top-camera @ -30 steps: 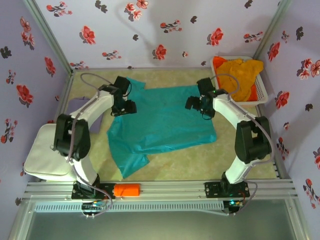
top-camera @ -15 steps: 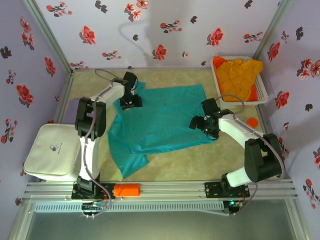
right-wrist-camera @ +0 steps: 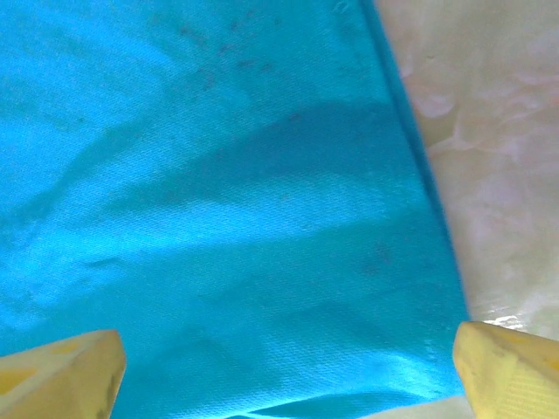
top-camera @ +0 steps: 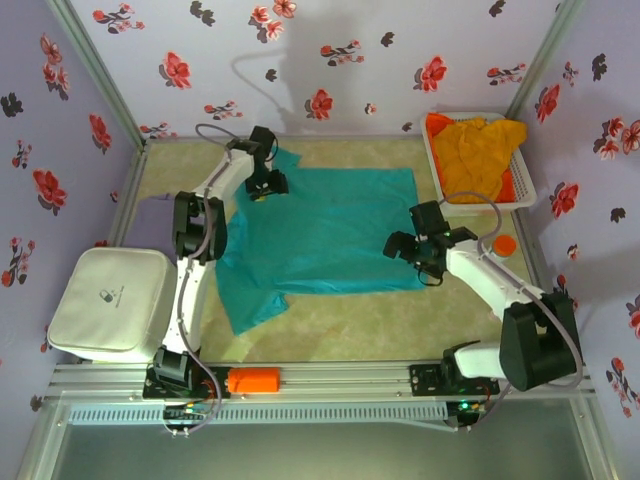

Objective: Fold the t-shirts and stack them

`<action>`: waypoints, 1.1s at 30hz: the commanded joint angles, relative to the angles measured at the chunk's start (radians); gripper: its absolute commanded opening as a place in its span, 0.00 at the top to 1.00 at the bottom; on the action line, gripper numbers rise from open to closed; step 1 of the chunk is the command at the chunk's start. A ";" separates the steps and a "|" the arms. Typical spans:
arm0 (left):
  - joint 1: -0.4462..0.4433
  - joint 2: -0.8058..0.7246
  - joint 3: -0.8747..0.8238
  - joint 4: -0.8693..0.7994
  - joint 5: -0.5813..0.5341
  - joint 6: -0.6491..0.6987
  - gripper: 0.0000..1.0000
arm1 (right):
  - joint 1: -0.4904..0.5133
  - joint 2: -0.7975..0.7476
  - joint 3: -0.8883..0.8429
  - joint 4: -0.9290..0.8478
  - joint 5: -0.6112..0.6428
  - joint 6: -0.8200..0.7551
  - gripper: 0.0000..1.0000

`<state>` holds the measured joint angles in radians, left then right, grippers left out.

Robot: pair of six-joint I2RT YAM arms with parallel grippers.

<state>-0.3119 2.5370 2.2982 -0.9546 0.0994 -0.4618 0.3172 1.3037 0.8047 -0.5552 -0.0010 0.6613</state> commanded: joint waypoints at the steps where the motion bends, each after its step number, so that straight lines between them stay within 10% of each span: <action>1: 0.021 0.052 0.050 -0.064 0.024 -0.008 0.41 | 0.003 -0.042 -0.033 -0.042 0.076 0.060 0.04; 33: -0.031 -1.369 -1.459 0.055 0.019 -0.195 0.41 | -0.018 -0.148 -0.147 0.017 -0.066 0.042 0.19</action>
<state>-0.3283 1.2732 0.8986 -0.8555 0.1169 -0.5743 0.3054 1.1748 0.6533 -0.5209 -0.0860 0.7109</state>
